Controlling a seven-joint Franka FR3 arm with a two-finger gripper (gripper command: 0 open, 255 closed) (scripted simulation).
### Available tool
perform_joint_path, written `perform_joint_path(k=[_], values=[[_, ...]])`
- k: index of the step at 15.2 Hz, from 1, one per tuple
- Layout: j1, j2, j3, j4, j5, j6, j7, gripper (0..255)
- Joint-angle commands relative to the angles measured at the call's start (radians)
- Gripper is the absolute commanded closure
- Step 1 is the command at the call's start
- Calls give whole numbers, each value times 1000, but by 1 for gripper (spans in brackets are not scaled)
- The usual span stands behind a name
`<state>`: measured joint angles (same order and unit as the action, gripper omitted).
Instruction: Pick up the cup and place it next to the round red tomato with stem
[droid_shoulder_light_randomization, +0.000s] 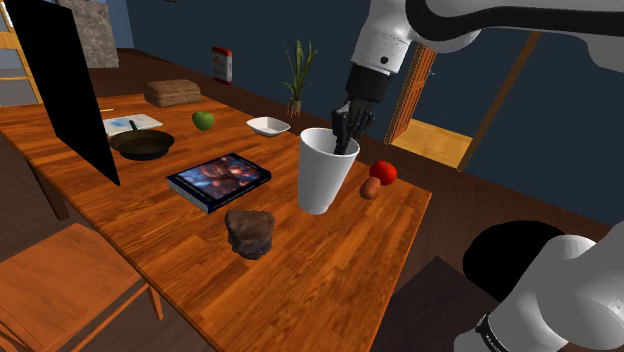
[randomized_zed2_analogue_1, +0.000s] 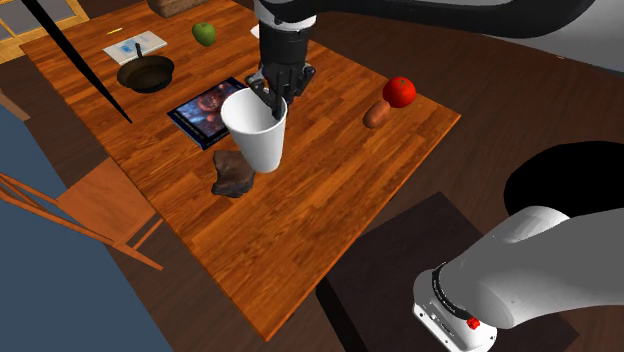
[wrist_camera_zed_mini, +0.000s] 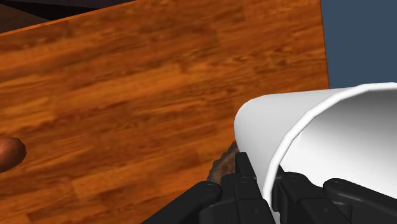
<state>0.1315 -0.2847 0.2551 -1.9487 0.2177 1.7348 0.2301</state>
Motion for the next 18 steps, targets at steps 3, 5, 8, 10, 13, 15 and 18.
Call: perform_joint_path(k=[3, 5, 8, 10, 13, 15, 18], values=[[-25, -28, -50, -18, -5, -23, -71, 255], [-42, -42, -85, -32, -10, -33, -120, 255], [-69, -55, -136, -44, -23, -47, -193, 255], [-87, -58, -170, -46, -32, -57, -242, 255], [-114, -55, -220, -41, -48, -70, -314, 255], [-132, -47, -253, -32, -59, -79, -361, 255], [-159, -28, -303, -11, -74, -93, -433, 255]])
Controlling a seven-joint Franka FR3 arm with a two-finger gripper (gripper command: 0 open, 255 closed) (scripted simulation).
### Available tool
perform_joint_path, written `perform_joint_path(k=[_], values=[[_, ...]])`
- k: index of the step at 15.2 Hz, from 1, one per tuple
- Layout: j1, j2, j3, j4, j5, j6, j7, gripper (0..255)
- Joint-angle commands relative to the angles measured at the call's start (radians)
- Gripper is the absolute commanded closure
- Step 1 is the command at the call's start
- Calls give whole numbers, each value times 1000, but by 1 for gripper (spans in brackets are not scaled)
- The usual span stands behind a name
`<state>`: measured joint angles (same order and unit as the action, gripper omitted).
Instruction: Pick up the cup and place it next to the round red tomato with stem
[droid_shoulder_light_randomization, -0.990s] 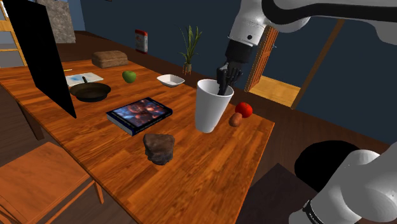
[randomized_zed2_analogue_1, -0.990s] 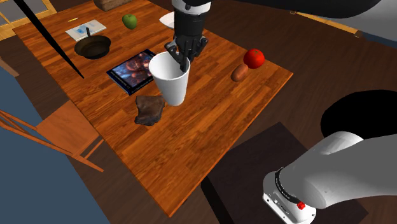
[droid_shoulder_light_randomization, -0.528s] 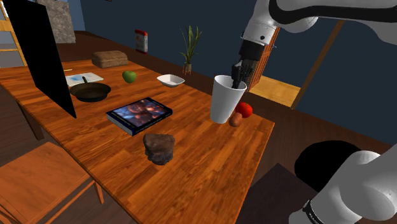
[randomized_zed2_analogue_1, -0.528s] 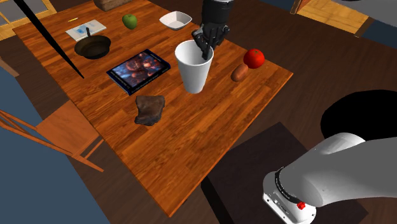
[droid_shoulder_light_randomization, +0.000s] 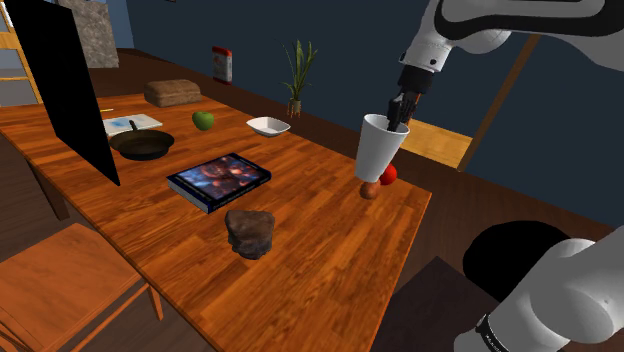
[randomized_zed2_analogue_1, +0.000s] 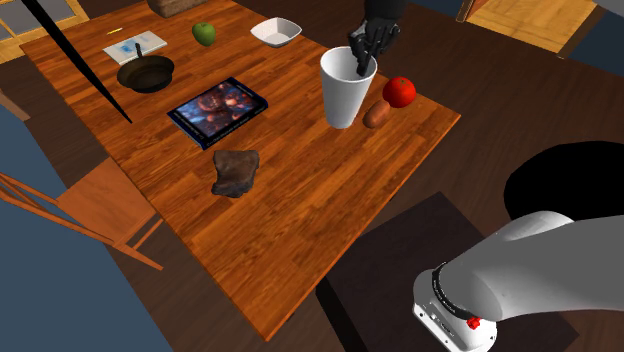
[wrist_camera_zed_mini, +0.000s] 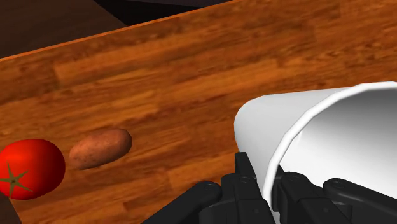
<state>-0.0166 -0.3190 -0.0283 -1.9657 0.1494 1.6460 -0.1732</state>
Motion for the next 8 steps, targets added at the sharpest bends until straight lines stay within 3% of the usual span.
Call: perform_joint_path(k=[1, 8], values=[[-19, 15, -36, 16, -11, -8, -54, 255], [-81, 104, -147, 114, -33, -42, -221, 255]])
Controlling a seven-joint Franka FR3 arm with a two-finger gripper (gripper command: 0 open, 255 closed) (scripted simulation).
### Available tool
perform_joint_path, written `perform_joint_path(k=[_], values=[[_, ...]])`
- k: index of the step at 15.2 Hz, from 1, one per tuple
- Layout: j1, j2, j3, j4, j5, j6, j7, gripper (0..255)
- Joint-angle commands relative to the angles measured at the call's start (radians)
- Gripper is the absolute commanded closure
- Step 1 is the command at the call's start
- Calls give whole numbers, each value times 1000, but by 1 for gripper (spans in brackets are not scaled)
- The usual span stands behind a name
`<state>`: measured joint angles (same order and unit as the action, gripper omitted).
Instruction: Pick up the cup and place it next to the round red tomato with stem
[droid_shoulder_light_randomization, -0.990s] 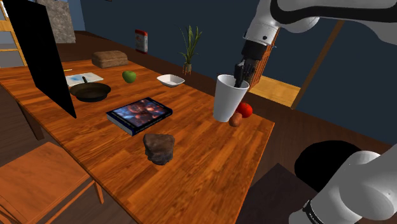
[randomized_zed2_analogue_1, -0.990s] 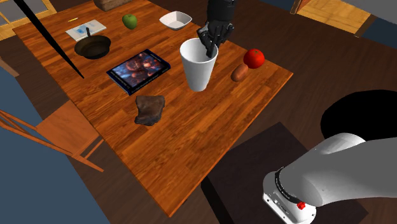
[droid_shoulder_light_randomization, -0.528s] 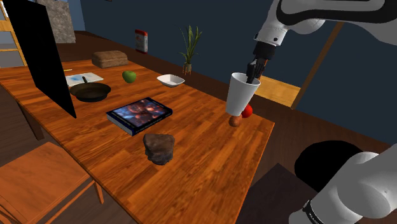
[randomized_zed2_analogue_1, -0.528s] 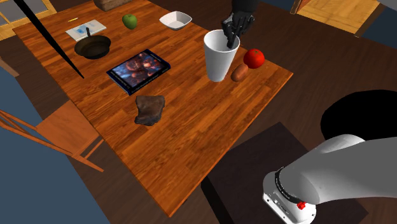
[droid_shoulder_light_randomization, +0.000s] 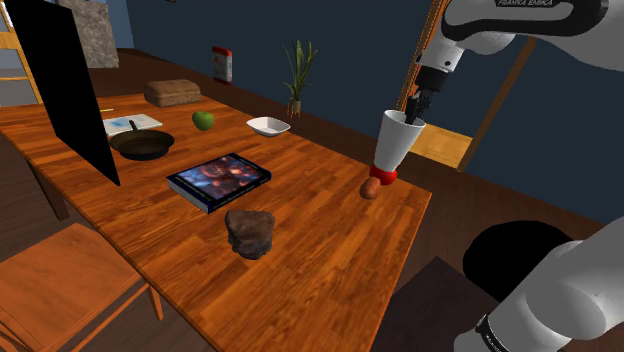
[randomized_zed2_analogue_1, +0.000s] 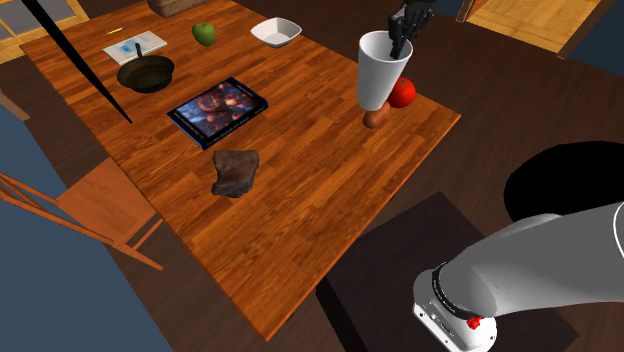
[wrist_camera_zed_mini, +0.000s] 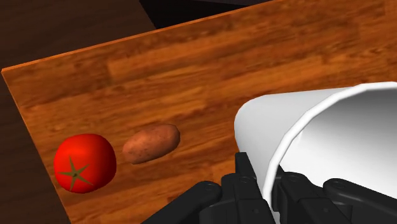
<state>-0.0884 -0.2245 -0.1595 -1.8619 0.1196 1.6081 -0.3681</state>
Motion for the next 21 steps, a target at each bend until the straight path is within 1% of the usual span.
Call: perform_joint_path(k=[1, 7, 12, 17, 21], values=[[-18, 26, -31, 29, -4, -10, -51, 255], [-76, 150, -120, 170, 5, -49, -197, 255], [-136, 285, -186, 330, 38, -98, -318, 255], [-223, 456, -236, 546, 96, -173, -434, 255], [-317, 616, -254, 769, 156, -257, -505, 255]])
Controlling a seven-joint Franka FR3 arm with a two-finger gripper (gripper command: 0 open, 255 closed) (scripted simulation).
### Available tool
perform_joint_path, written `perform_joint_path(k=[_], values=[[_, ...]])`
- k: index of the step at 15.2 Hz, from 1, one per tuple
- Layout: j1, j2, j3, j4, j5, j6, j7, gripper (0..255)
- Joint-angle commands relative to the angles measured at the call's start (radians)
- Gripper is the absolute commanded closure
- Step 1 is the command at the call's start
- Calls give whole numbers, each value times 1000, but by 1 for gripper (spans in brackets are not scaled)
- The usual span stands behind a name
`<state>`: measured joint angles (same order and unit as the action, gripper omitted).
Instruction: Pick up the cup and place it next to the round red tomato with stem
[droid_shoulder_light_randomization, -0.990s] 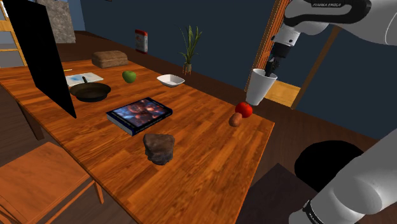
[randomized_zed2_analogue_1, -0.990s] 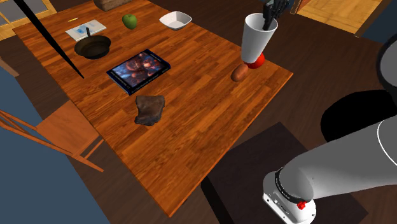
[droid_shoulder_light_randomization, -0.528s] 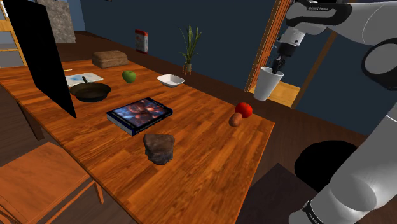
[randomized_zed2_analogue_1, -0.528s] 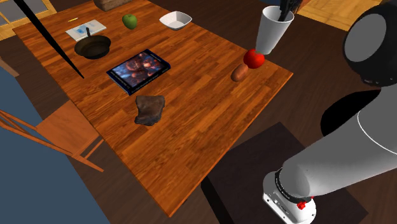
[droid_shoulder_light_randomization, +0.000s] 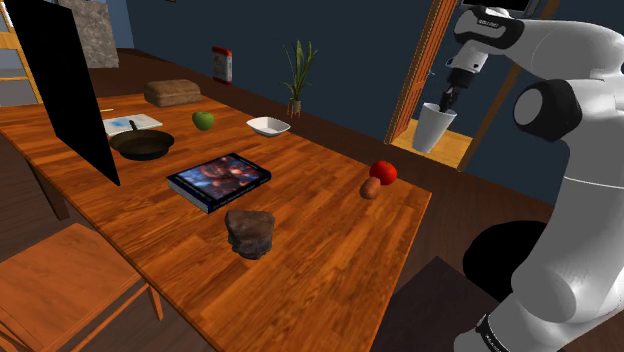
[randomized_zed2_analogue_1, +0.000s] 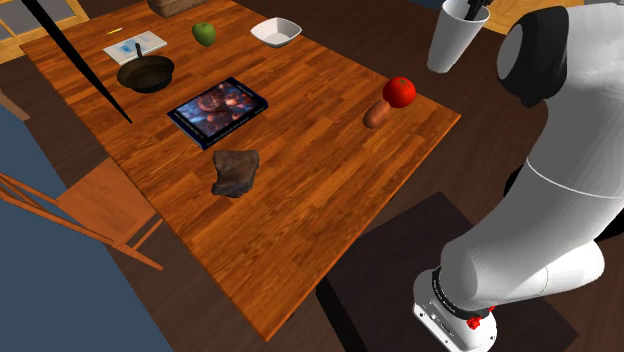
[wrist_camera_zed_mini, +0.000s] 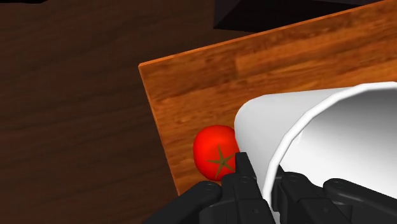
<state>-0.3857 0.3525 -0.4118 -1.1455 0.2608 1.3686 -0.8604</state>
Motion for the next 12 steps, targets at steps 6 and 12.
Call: perform_joint_path(k=[6, 12], values=[[5, -2, -1, -90, -4, 86, -21, 255], [21, -24, 0, -204, -13, 178, -30, 255]])
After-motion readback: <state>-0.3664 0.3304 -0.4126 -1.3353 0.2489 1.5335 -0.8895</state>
